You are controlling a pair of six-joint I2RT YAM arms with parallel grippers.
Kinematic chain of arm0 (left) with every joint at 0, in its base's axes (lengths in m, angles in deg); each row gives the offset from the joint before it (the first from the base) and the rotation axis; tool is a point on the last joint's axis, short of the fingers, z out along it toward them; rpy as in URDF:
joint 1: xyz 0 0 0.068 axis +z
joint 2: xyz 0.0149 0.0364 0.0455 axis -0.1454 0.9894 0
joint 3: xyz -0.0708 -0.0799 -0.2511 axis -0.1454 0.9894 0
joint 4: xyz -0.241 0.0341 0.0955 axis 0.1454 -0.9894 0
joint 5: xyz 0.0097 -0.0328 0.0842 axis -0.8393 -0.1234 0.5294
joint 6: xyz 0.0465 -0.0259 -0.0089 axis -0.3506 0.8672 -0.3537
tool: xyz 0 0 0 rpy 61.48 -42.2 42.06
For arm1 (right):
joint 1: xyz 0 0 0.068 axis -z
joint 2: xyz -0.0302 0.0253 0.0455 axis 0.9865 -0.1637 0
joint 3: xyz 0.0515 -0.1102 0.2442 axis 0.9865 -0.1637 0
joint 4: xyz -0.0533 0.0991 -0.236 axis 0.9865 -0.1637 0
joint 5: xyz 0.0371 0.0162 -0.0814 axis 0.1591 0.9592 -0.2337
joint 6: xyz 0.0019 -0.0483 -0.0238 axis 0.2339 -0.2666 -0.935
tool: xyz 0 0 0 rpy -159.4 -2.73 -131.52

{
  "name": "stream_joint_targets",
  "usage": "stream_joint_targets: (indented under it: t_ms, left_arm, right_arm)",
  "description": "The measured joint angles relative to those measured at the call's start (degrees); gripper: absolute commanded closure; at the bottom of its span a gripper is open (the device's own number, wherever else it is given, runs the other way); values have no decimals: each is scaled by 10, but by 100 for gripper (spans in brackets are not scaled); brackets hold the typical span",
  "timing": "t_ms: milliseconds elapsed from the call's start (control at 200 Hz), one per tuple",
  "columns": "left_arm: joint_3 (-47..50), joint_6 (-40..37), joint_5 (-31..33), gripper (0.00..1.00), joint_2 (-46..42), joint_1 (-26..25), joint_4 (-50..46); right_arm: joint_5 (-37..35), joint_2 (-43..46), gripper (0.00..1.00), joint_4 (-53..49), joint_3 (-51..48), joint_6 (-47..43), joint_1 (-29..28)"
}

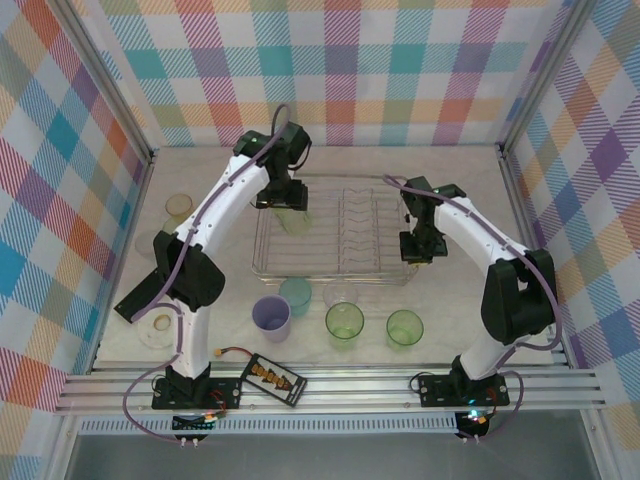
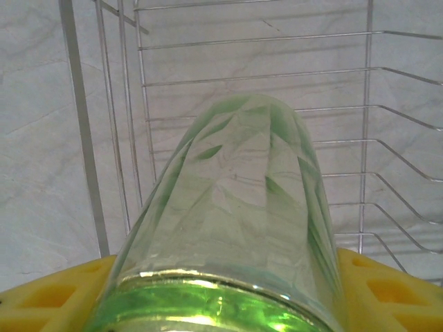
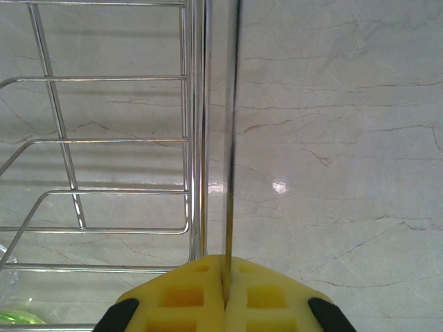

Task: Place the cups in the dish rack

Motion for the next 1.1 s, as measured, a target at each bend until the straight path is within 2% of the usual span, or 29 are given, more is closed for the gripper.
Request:
stream_joint_targets:
  t_ms: [735,930,1100]
  left_arm:
    - [-98,-18,85,100,94,0,-17]
    - [-113,-19,89,100,125,6,-19]
    - [-113,-17,89,100,138,13,-25]
  right_arm:
    - [-26,45,100,24,-50,-3,-18]
    - [-28,46,100,25,-52,-5,-18]
    - [-30,46,91,26,-52,-5,-19]
